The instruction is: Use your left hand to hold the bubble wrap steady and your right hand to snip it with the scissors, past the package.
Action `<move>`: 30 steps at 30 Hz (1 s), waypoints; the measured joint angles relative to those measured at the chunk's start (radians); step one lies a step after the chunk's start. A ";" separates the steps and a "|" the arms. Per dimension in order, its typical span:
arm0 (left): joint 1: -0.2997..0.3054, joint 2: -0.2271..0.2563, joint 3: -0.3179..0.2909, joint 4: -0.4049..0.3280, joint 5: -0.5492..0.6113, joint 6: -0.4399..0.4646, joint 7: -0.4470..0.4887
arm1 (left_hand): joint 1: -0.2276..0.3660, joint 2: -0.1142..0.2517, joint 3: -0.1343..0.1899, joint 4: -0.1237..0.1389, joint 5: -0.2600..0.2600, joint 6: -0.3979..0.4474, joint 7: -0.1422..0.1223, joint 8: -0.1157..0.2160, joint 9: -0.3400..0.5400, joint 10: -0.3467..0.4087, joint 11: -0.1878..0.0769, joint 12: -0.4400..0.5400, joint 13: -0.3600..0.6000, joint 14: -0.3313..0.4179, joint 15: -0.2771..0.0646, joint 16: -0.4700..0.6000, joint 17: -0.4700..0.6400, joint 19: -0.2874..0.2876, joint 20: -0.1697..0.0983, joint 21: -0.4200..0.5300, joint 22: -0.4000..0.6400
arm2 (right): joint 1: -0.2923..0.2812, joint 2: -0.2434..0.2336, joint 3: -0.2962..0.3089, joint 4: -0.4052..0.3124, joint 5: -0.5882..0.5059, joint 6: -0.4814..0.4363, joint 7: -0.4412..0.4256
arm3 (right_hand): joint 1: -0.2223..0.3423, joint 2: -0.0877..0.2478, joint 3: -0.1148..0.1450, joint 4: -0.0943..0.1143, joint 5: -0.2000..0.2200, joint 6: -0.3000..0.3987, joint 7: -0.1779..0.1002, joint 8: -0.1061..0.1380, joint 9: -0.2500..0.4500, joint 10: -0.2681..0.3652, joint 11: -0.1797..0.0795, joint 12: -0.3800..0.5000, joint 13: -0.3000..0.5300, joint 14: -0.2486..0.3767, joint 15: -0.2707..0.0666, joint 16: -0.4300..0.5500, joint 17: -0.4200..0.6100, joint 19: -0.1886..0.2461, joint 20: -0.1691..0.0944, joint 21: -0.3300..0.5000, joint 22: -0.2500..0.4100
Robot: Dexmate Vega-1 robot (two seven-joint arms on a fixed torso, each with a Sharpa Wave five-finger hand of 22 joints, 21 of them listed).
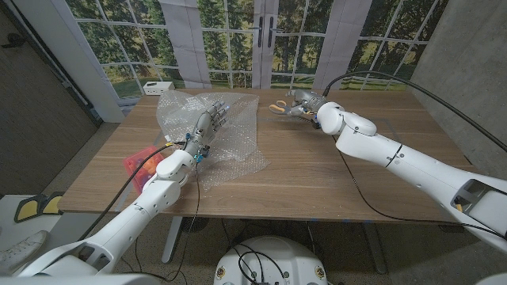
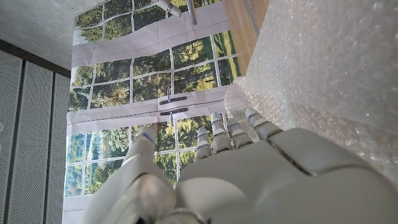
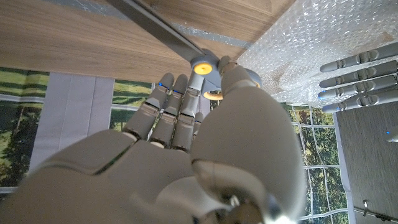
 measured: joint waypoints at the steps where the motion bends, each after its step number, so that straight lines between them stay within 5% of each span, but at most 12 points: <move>1: 0.000 0.000 0.000 0.000 0.001 0.000 0.000 | 0.000 0.000 0.000 0.000 0.000 0.007 -0.002 0.000 0.000 0.000 0.000 0.000 0.000 0.000 0.000 0.000 0.000 0.000 0.000 0.000 0.000 | 0.000 -0.004 0.000 -0.009 -0.011 -0.006 0.006 | 0.000 0.000 0.000 0.000 0.000 0.000 0.000 0.000 0.000 0.000 0.000 0.000 0.000 0.002 0.002 0.000 0.000 0.000 0.000 0.000 0.000; 13: -0.001 -0.005 0.000 0.001 0.001 -0.010 0.003 | 0.000 0.000 0.000 0.000 0.000 0.054 0.004 0.011 0.000 0.004 -0.004 0.000 0.000 0.000 0.000 0.000 0.000 0.000 0.000 0.000 0.000 | 0.000 -0.043 -0.003 -0.071 -0.098 -0.046 0.072 | 0.000 0.000 0.000 0.000 0.004 0.000 0.000 0.000 0.000 0.000 0.000 0.000 0.000 0.010 -0.001 0.000 -0.001 0.000 0.000 0.000 0.000; 21: 0.002 -0.005 0.000 -0.001 0.003 -0.011 0.006 | 0.000 0.000 0.000 0.000 0.000 0.077 -0.016 0.019 0.000 0.009 -0.009 0.000 0.000 0.000 0.000 0.000 0.000 0.000 0.000 0.000 0.000 | 0.002 -0.069 -0.005 -0.105 -0.157 -0.052 0.130 | 0.000 0.000 0.002 0.002 0.008 -0.011 0.000 0.000 0.000 0.000 0.000 0.000 0.000 0.010 0.000 -0.007 0.000 0.000 0.000 0.000 0.000; 25: 0.004 0.000 0.000 -0.011 0.004 -0.008 0.008 | 0.012 0.012 0.006 -0.006 0.000 0.098 0.005 0.021 0.000 0.026 -0.007 0.008 0.000 0.012 -0.003 0.000 0.000 0.000 0.000 0.000 0.000 | 0.011 -0.081 -0.011 -0.115 -0.187 -0.046 0.170 | 0.000 0.000 0.002 0.002 0.008 -0.021 0.006 0.000 0.000 0.000 0.000 0.004 0.000 0.010 0.000 -0.009 0.000 0.000 0.000 0.000 0.000; 30: 0.006 0.006 0.000 -0.021 0.011 -0.005 0.012 | 0.018 0.018 0.010 -0.010 0.000 0.122 0.000 0.022 0.000 0.043 -0.007 0.016 0.000 0.017 -0.003 0.000 0.000 0.000 0.000 0.000 0.000 | 0.022 -0.097 -0.015 -0.132 -0.227 -0.035 0.228 | 0.000 0.000 0.002 0.002 0.008 -0.045 0.012 -0.007 0.000 0.000 0.000 0.005 0.000 0.010 0.000 -0.012 0.000 0.000 0.000 0.000 0.000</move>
